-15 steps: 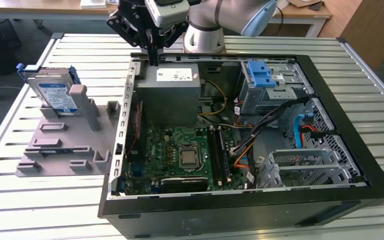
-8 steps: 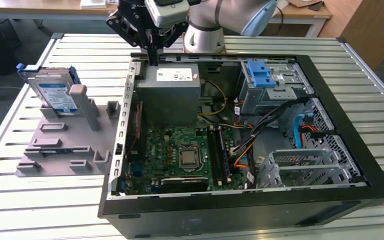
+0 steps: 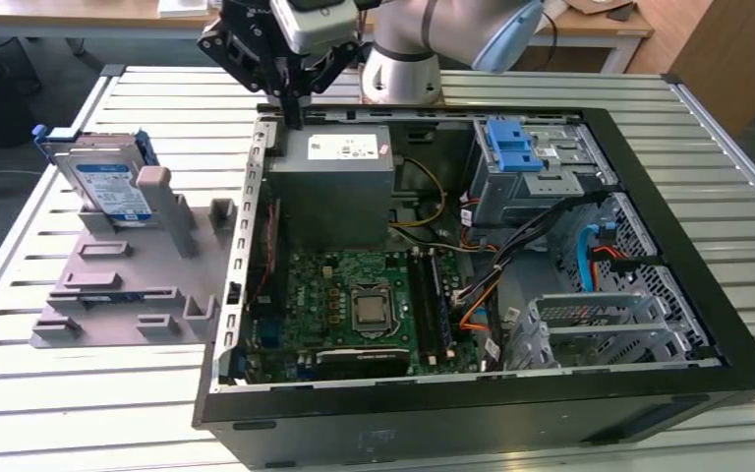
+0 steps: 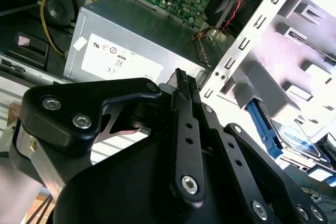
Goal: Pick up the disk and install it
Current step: 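Reach for the disk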
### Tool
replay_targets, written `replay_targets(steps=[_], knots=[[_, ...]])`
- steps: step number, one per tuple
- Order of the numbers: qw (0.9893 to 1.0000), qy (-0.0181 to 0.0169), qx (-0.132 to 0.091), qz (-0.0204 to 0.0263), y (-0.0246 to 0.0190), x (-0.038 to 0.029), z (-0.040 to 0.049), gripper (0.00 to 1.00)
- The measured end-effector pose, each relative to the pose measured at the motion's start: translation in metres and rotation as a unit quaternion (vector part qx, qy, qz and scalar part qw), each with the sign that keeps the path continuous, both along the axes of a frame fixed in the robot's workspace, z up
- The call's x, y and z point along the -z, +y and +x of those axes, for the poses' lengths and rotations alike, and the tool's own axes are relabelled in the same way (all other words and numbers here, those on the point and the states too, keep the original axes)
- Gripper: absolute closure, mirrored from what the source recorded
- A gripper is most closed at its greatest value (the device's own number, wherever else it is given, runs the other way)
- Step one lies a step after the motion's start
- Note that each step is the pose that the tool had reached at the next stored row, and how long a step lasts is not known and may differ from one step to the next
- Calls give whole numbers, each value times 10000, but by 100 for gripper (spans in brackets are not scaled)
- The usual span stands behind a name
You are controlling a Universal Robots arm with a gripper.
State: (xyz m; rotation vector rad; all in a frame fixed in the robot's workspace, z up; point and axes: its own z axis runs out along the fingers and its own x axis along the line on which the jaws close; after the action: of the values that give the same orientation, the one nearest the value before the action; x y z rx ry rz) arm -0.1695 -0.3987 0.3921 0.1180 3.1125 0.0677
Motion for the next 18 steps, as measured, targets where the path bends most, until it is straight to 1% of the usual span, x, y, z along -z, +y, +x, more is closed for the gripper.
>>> replay_targets(steps=[5, 8, 11, 15, 18], knots=[[10000, 0, -1, 0, 7, 1, -100, 85], [10000, 0, 0, 0, 24, 2, -171, 85], [10000, 2, -1, 0, 59, 4, -225, 85], [10000, 14, 0, 0, 130, 8, -298, 85], [10000, 34, 0, 0, 166, 13, -361, 85]])
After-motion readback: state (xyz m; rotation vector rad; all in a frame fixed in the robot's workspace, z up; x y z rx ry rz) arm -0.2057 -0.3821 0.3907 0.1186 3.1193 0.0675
